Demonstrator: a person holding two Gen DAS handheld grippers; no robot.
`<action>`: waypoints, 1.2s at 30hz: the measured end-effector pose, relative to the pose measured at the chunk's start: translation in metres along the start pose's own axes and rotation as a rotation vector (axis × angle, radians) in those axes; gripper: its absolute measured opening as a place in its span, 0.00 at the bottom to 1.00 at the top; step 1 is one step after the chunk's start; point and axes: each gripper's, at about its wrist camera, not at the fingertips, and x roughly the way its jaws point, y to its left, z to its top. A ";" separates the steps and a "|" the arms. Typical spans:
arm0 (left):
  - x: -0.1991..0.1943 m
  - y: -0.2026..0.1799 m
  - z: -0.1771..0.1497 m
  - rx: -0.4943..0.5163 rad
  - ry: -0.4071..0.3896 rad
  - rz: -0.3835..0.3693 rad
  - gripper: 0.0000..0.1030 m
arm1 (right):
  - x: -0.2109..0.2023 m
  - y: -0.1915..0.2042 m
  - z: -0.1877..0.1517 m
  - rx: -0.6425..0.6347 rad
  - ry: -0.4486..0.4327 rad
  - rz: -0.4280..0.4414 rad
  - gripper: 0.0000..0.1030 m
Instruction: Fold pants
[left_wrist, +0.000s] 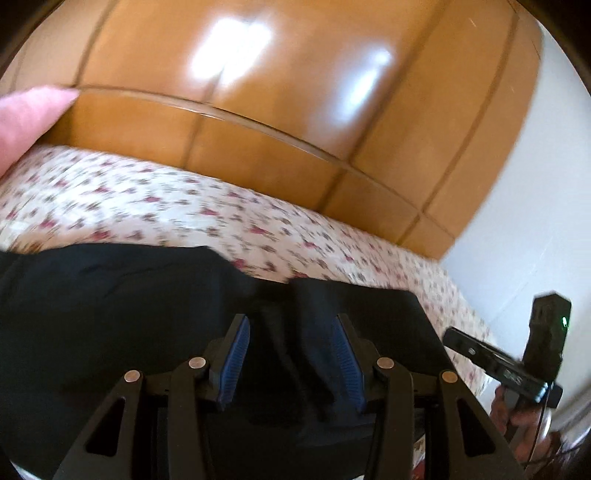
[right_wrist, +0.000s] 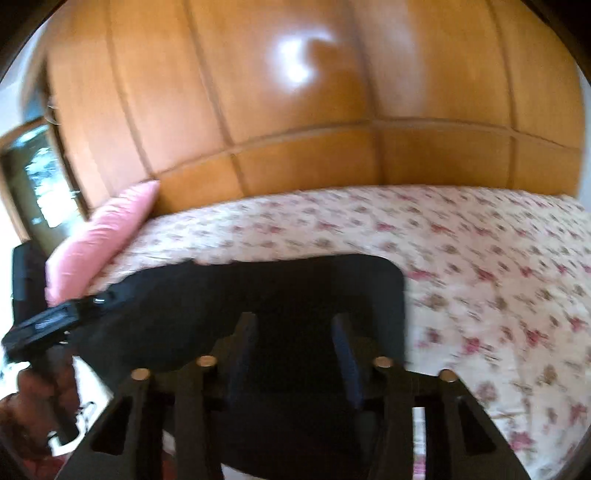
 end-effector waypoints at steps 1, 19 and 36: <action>0.011 -0.007 0.001 0.023 0.029 0.010 0.46 | 0.004 -0.004 -0.003 -0.002 0.017 -0.022 0.33; 0.042 -0.007 -0.041 0.003 0.155 0.010 0.08 | 0.026 -0.028 -0.027 0.015 0.107 -0.040 0.28; -0.088 0.100 -0.031 -0.319 -0.151 0.291 0.28 | 0.075 0.069 0.006 -0.154 0.091 0.076 0.30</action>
